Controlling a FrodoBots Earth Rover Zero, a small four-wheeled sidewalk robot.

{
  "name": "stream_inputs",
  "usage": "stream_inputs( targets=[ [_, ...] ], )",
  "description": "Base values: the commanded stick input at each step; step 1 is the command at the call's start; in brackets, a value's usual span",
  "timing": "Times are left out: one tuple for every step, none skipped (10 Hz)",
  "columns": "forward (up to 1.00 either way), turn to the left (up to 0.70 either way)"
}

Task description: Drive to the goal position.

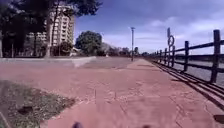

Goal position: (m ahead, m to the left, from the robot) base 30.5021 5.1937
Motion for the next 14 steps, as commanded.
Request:
stream_inputs(
  targets=[
    [0.7,0.0],
    [0.7,0.0],
    [0.7,0.0],
    [0.7,0.0],
    [0.7,0.0],
    [0.7,0.0],
    [0.7,0.0],
    [0.7,0.0],
    [0.7,0.0],
    [0.7,0.0],
    [0.7,0.0],
    [0.7,0.0],
    [0.7,0.0],
    [0.7,0.0]
  ],
)
